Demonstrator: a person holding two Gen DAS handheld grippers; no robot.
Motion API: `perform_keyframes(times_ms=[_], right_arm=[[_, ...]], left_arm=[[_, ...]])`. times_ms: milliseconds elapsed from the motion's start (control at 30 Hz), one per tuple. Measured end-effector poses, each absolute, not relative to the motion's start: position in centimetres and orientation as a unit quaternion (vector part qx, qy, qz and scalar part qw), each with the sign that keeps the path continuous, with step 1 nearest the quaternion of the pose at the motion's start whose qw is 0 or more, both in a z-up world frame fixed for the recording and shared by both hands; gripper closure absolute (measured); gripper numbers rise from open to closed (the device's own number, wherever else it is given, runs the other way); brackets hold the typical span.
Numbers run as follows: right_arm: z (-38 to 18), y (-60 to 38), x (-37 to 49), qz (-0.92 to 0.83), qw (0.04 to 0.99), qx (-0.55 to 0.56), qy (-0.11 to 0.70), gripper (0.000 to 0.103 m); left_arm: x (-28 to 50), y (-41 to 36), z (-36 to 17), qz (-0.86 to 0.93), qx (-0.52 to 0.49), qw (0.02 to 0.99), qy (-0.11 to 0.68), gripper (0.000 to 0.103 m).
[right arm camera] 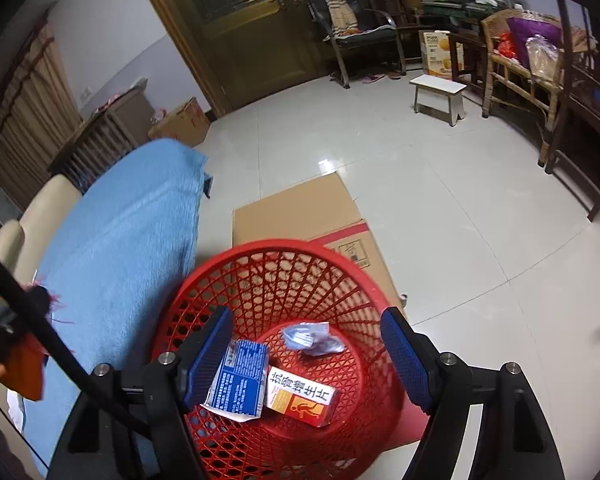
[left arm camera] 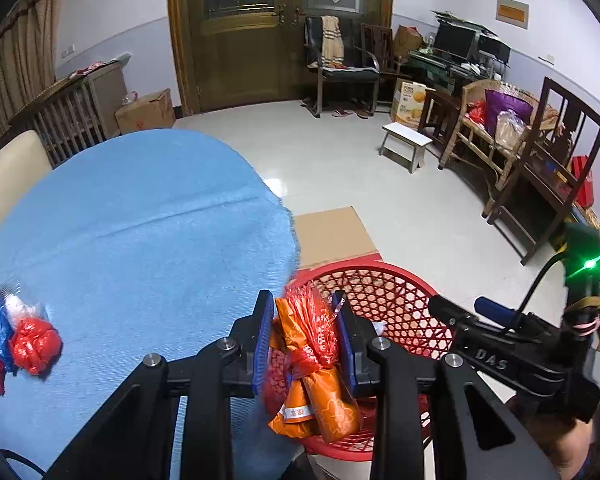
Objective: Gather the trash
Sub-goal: 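Carry the wrapper and mask to the wastebasket and release both, then grasp the blue plastic bag with the left gripper while the right grasps the red bag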
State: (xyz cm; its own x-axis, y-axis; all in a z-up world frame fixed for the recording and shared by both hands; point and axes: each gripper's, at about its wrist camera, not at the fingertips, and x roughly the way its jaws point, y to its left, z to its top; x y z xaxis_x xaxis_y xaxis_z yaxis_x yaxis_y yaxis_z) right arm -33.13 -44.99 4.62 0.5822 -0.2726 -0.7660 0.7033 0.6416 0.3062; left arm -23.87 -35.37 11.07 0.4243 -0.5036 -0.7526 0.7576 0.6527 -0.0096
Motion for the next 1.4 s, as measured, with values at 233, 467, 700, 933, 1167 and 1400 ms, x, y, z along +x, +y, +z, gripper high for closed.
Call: perform_keyframes(times_ms=[233,467,700,933,1167,1400], right_arm=[[6.2,-46.4,-35.3,-0.307,0.835,0.320,0.326,0.023],[7.0,-47.7,-36.9,-0.321,0.831,0.331,0.310,0.023],[7.6,-47.6,-37.1,-0.323,0.834,0.329,0.304,0.023],[8.6,-47.2,-36.8,-0.326,0.837,0.319,0.301,0.023],[9.7,-45.6,-35.2,-0.314,0.847,0.302,0.305,0.023],[10.1,-41.9,-31.0,-0.271,0.863,0.278,0.323,0.023]], left_arm=[[-25.0,-38.3,10.0,-0.405,0.182,0.806,0.391,0.072],[-25.7,-40.1,9.0,-0.430,0.190,0.787,0.400,0.071],[-25.4,-41.0,8.3,-0.433,0.193,0.778,0.413,0.042],[-23.3,-38.5,9.7,-0.419,0.159,0.795,0.409,0.018],[-19.9,-32.3,11.8,-0.380,0.108,0.827,0.401,0.018],[-17.3,-24.7,12.3,-0.323,0.070,0.857,0.395,0.018]])
